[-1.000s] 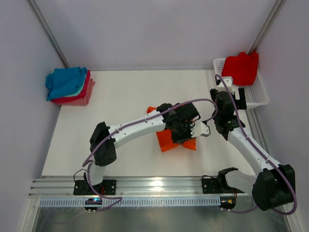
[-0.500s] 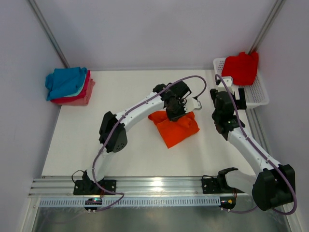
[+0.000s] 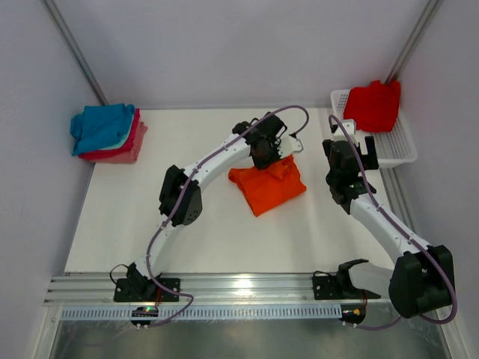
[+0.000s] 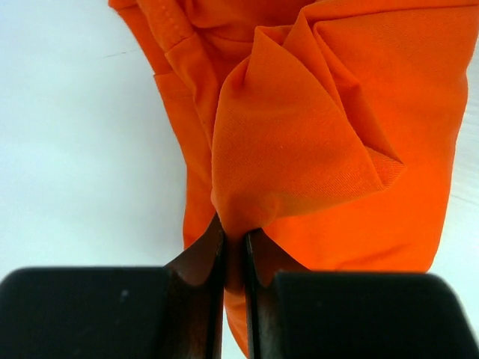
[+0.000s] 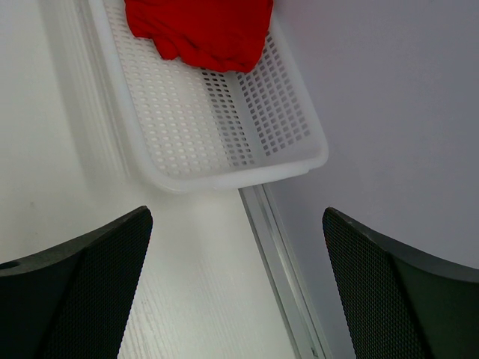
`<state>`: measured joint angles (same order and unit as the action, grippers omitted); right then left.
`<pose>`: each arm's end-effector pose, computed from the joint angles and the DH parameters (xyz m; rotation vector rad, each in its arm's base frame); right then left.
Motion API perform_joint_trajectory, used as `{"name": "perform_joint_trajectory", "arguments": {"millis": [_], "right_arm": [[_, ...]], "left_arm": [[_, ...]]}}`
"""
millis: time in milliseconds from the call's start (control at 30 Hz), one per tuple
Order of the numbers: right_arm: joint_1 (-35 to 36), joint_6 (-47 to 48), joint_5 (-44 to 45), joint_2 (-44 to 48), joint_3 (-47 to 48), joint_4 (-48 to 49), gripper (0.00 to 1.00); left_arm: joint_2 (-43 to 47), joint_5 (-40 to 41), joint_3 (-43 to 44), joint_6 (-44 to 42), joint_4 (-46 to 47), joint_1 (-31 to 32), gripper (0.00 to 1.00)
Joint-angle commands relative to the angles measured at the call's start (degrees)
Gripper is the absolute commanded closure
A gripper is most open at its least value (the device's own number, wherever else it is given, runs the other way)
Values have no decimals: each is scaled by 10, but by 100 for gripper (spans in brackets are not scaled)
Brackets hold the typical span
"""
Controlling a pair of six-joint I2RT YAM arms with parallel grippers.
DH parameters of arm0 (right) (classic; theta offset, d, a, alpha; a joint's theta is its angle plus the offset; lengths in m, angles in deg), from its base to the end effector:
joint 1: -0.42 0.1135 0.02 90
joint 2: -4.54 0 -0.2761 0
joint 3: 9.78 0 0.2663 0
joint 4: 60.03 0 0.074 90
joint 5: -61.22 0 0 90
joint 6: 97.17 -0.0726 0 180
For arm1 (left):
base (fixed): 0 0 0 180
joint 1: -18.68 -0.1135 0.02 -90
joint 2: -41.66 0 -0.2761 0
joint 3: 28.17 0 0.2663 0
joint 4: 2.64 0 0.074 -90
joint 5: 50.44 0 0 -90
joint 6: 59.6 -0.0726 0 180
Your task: Fold and stack the t-shirts
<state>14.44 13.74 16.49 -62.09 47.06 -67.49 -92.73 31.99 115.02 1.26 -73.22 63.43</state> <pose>0.2962 0.0208 0.2846 -0.0127 1.8576 -0.8177 0.3806 -0.3907 0.2229 1.6336 2.0987 -0.2651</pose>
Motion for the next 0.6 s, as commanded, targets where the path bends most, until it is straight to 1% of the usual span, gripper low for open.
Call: {"name": "perform_joint_trajectory", "arguments": {"millis": [0,100,133,400,567], "right_arm": [[-1,-14,-5,-2,21,8,1],[-1,-16,-7,-3,22,5,1],[-1,-17,-7,-4,21,5,1],[-1,-19,-14,-6,22,-3,1],[-1,-21,-19,-11,22,-6,1]], "left_arm": [[0,26,26,-13,60,-12,91],[-5,33,22,-22,71,-13,90],[-8,34,19,-22,76,-14,84],[-37,48,4,-35,112,-18,83],[-56,62,4,-38,161,-33,83]]}}
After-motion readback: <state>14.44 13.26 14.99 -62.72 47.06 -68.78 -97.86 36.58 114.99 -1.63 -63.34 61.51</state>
